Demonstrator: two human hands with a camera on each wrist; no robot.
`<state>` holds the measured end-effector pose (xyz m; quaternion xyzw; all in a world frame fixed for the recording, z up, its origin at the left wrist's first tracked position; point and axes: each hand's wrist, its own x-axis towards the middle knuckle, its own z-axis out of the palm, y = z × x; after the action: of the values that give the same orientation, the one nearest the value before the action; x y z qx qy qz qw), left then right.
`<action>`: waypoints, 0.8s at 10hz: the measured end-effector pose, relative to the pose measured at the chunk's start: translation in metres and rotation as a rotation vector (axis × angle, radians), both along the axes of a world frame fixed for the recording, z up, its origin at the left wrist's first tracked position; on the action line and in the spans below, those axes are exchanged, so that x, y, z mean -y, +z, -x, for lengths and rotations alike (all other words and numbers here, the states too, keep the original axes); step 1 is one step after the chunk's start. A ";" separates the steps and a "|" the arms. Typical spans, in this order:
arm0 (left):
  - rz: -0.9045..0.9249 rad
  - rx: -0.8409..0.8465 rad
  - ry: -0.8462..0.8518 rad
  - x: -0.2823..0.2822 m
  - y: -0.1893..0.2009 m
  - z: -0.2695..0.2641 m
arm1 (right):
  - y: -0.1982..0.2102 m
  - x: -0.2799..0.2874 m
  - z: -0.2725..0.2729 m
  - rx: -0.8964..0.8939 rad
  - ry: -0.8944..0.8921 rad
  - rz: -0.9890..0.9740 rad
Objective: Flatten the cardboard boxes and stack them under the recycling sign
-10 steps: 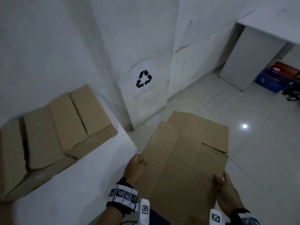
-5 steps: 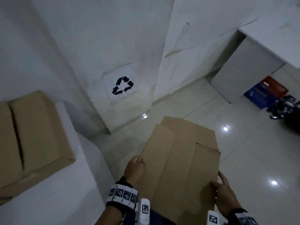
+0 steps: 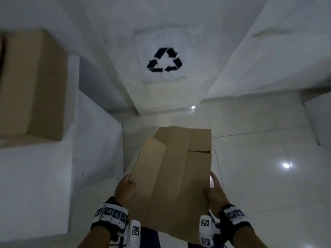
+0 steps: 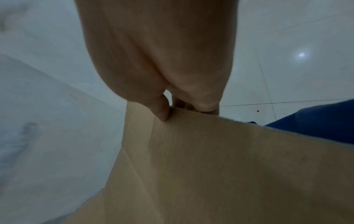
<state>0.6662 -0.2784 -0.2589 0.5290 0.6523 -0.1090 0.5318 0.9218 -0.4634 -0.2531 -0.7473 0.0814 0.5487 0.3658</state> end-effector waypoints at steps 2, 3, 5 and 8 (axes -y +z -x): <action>0.025 -0.019 0.108 0.022 -0.141 -0.026 | -0.149 -0.036 -0.055 0.052 0.164 0.037; 0.075 -0.020 0.090 0.035 -0.228 -0.034 | -0.220 -0.045 -0.068 0.071 0.211 0.037; 0.022 -0.140 0.132 0.052 -0.362 -0.044 | -0.363 -0.039 -0.073 0.157 0.296 0.087; -0.015 -0.099 0.139 0.027 -0.476 -0.072 | -0.489 -0.070 -0.107 0.250 0.299 0.155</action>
<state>0.7381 -0.3058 -0.7345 0.4803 0.7138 -0.0929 0.5011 1.0291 -0.3929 -0.7424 -0.8393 -0.0344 0.4919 0.2288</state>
